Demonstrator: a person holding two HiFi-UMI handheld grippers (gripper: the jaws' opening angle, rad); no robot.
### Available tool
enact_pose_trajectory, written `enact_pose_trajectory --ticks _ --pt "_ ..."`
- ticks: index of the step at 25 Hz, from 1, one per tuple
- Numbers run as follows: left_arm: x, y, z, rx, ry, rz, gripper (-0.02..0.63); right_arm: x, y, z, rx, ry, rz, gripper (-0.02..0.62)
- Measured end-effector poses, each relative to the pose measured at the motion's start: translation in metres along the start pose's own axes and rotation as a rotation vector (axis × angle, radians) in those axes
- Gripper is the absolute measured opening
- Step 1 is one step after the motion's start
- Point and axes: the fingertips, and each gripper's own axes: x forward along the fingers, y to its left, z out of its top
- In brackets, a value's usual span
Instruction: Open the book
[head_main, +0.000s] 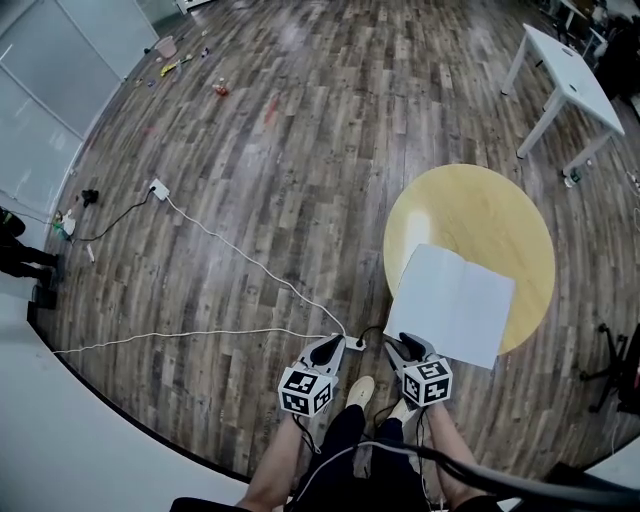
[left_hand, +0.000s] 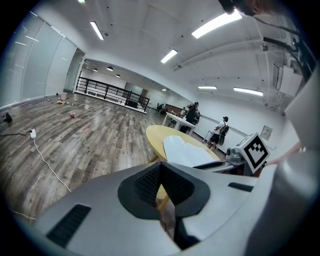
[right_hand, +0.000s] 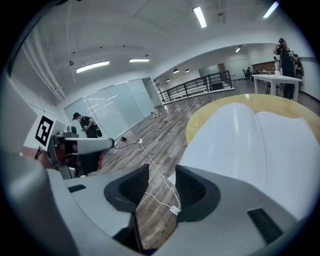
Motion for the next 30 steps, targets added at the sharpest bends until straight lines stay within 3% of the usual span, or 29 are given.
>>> enact_pose_trajectory --ticks 3,5,6,17,30 --pt "0.000 -0.008 0.008 0.015 -0.014 -0.010 -0.002 -0.013 -0.005 0.013 -0.021 -0.039 -0.034 0.158" --pt "0.002 -0.015 0.014 0.025 -0.023 -0.021 -0.002 -0.025 -0.013 0.021 -0.040 -0.069 -0.085 0.018" --pt "0.002 -0.020 0.016 0.030 -0.026 -0.027 -0.002 -0.030 -0.016 0.024 -0.047 -0.082 -0.102 0.003" --pt "0.020 -0.071 0.047 0.110 -0.050 -0.110 -0.002 -0.091 -0.036 0.060 -0.050 -0.206 -0.177 0.003" --pt "0.055 -0.178 0.095 0.266 -0.075 -0.289 -0.002 -0.218 -0.096 0.084 0.009 -0.406 -0.383 0.003"
